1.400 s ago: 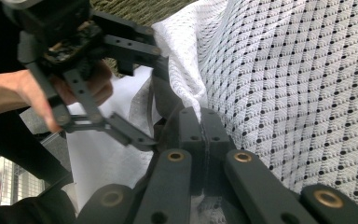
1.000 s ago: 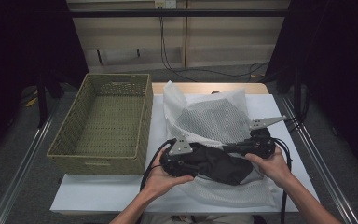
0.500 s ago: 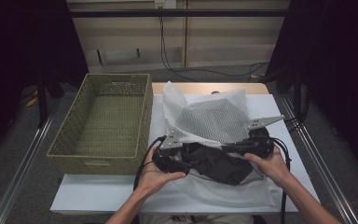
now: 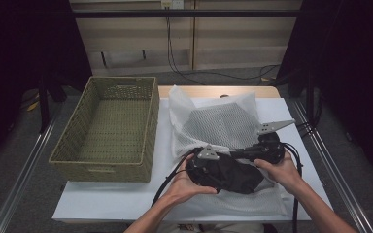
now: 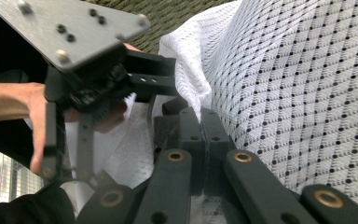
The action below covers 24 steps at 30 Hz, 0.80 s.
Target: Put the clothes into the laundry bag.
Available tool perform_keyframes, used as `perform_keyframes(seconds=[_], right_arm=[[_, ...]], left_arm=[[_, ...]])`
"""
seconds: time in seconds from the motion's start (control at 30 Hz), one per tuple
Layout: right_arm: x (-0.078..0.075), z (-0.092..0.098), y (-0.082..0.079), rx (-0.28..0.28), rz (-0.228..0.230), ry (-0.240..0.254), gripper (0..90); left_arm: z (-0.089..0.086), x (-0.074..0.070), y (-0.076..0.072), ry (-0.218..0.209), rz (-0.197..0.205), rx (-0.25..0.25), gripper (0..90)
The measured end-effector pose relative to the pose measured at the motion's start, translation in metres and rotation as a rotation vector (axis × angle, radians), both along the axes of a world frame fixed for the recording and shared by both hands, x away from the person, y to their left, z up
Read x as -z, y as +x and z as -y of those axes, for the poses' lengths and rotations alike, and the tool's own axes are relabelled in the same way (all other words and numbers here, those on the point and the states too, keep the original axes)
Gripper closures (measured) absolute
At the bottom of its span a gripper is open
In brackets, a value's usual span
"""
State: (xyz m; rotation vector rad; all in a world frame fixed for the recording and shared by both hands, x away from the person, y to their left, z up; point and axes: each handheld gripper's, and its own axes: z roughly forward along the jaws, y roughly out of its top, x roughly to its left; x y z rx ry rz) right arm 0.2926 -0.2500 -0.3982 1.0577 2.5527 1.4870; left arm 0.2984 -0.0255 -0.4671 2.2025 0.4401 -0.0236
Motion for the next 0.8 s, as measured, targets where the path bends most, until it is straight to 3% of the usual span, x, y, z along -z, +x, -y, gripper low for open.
perform_keyframes(seconds=[0.03,0.13,0.2,0.23,0.3,0.4,0.43,0.5,0.57,0.6,0.63,0.67,0.73,0.77,0.8], right_arm=[[0.000,-0.001,0.000,0.000,-0.002,-0.001,90.0],[0.002,-0.002,0.000,-0.004,-0.001,-0.011,90.0],[0.002,-0.002,0.000,-0.005,-0.005,-0.016,90.0],[0.003,-0.002,0.000,-0.005,-0.006,-0.015,90.0],[0.003,-0.002,0.000,-0.006,-0.007,-0.014,90.0],[0.003,-0.004,-0.001,-0.011,-0.007,-0.015,90.0],[0.003,-0.004,-0.001,-0.012,-0.009,-0.014,90.0],[0.002,-0.006,0.000,-0.017,-0.006,-0.014,90.0],[0.002,-0.007,-0.001,-0.024,-0.002,-0.014,90.0],[0.001,-0.007,-0.001,-0.026,-0.003,-0.011,90.0],[0.001,-0.007,-0.001,-0.026,-0.004,-0.007,90.0],[0.000,-0.006,-0.001,-0.027,-0.004,-0.001,90.0],[-0.002,-0.004,-0.002,-0.022,0.001,0.000,90.0],[-0.002,-0.002,-0.002,-0.020,-0.004,0.009,90.0],[-0.003,-0.001,-0.002,-0.018,-0.008,0.020,90.0]], left_arm=[[0.003,0.004,0.001,0.002,0.002,-0.003,7.1],[0.008,0.014,0.001,0.100,0.058,0.006,14.9],[0.007,0.014,0.002,0.099,0.092,0.013,22.6],[0.004,0.012,0.004,0.119,0.096,0.011,29.3],[0.001,0.013,0.008,0.080,0.084,-0.014,48.6],[0.002,0.010,0.013,0.084,0.060,-0.001,69.9],[0.003,0.006,0.015,0.124,0.058,0.016,72.3],[0.007,0.001,0.014,0.128,0.049,0.013,76.2],[0.012,-0.009,0.013,0.160,0.073,0.026,77.3],[0.014,-0.009,0.013,0.121,0.068,0.013,77.7],[0.015,-0.013,0.015,0.129,0.089,0.010,78.2],[0.018,-0.013,0.017,0.082,0.064,-0.007,78.5],[0.020,-0.012,0.022,0.053,0.056,-0.048,78.9],[0.020,-0.011,0.025,0.059,0.049,-0.047,79.1],[0.022,-0.008,0.028,0.033,0.055,-0.070,79.1]])
